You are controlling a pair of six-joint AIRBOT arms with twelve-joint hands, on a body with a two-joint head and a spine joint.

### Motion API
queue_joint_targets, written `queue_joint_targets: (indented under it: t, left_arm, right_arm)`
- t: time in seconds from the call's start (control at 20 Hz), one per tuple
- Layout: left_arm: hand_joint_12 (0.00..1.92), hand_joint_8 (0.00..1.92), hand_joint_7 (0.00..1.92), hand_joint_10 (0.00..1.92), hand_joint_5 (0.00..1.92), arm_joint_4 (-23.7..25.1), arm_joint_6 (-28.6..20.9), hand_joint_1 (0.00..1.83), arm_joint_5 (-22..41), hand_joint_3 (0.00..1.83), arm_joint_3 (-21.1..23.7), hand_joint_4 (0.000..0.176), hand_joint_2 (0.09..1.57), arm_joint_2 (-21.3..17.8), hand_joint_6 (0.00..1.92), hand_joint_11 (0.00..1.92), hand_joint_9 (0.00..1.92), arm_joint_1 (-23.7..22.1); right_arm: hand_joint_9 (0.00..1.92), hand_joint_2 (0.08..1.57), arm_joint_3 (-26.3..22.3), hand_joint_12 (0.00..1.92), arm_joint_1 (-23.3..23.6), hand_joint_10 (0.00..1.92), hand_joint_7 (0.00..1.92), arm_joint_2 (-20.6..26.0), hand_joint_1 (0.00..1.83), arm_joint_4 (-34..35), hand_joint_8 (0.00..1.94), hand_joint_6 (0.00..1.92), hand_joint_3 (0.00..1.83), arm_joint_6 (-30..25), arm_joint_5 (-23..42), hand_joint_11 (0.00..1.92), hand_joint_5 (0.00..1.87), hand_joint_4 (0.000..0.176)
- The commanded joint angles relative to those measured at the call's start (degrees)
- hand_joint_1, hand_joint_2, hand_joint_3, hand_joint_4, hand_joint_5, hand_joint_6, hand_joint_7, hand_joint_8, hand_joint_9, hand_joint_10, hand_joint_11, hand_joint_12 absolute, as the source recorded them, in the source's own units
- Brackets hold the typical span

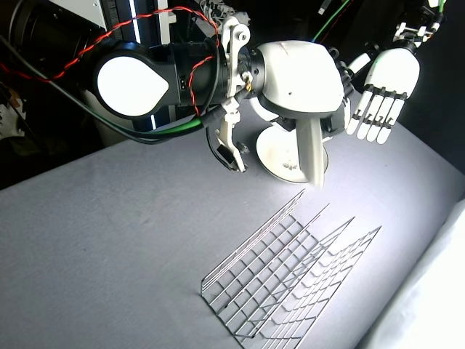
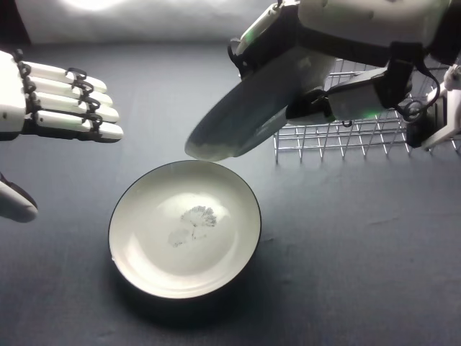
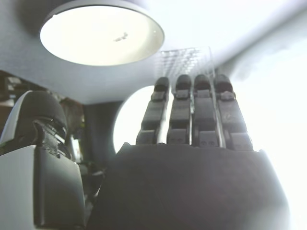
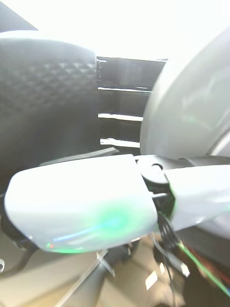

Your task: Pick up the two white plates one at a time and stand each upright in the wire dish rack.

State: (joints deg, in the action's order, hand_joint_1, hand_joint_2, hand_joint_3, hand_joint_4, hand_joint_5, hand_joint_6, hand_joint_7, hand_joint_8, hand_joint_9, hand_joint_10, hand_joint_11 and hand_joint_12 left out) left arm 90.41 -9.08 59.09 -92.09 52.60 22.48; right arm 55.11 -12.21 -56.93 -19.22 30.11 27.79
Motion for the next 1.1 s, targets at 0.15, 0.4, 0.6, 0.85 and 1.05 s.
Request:
queue_joint_targets:
  t: [0.15, 0.4, 0.6, 0.85, 1.05]
  left_arm:
    - [0.0, 0.0, 0.0, 0.0, 0.0, -3.7, -0.3, 0.0, 1.3, 0.0, 0.5, 0.0, 1.09, 0.6, 0.0, 0.0, 0.0, -0.3]
    - [0.0, 0.0, 0.0, 0.0, 0.0, -3.6, -0.3, 0.0, 0.3, 0.0, 1.3, 0.0, 1.1, 1.4, 0.0, 0.0, 0.0, 2.2]
    - [0.0, 0.0, 0.01, 0.0, 0.01, -3.6, 0.0, 0.0, -0.2, 0.0, 2.0, 0.0, 1.09, 2.1, 0.0, 0.01, 0.0, 4.3]
    - [0.0, 0.01, 0.01, 0.0, 0.02, -3.6, 0.5, 0.0, -0.7, 0.0, 3.8, 0.0, 1.09, 2.6, 0.01, 0.01, 0.0, 6.4]
    - [0.0, 0.0, 0.0, 0.0, 0.01, -3.6, 1.0, 0.0, -1.4, 0.0, 4.5, 0.0, 1.09, 2.7, 0.0, 0.0, 0.0, 7.8]
  right_arm:
    - [1.07, 1.07, -0.1, 1.16, 3.1, 1.0, 1.08, 0.2, 1.39, 9.5, 0.76, 1.0, 0.0, -0.3, 7.6, 0.98, 0.94, 0.0]
    - [1.07, 1.08, 0.4, 1.17, 3.4, 1.02, 1.05, 0.2, 1.39, 17.6, 0.82, 1.01, 0.0, -0.3, 6.8, 0.98, 0.91, 0.0]
    - [1.09, 1.07, 1.2, 1.17, 4.4, 0.99, 1.08, 0.2, 1.39, 23.7, 0.75, 0.98, 0.0, -0.4, 6.1, 0.99, 0.94, 0.0]
    - [1.09, 1.07, 2.7, 1.19, 6.8, 1.01, 1.08, 0.2, 1.39, 28.9, 0.77, 0.96, 0.0, -0.4, 5.0, 1.0, 0.92, 0.0]
    - [1.08, 1.07, 4.3, 1.2, 8.1, 1.02, 1.08, 0.5, 1.39, 29.8, 0.77, 0.96, 0.0, -0.4, 4.0, 1.0, 0.92, 0.0]
